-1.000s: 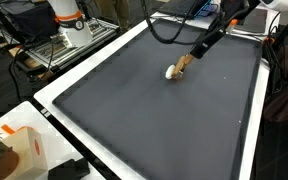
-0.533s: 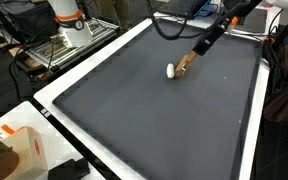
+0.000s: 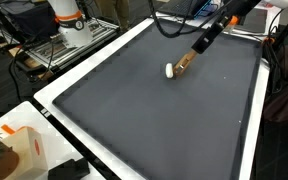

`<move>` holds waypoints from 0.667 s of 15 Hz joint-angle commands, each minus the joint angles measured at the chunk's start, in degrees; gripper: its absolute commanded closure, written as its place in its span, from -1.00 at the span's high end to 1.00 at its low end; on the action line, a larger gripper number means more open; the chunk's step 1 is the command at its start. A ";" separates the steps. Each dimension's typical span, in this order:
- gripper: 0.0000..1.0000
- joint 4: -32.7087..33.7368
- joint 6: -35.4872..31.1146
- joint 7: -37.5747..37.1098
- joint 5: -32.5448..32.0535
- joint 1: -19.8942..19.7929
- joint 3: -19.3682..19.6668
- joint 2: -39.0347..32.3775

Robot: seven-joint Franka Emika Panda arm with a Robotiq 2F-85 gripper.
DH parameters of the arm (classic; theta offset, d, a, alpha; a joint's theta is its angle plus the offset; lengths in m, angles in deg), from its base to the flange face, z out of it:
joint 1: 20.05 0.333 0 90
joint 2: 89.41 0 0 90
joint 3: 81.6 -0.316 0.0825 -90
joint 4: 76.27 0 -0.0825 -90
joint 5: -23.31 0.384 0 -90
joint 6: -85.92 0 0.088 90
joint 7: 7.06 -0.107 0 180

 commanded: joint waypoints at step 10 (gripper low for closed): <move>-0.56 4.08 -0.26 13.50 -3.47 1.81 0.28 -0.96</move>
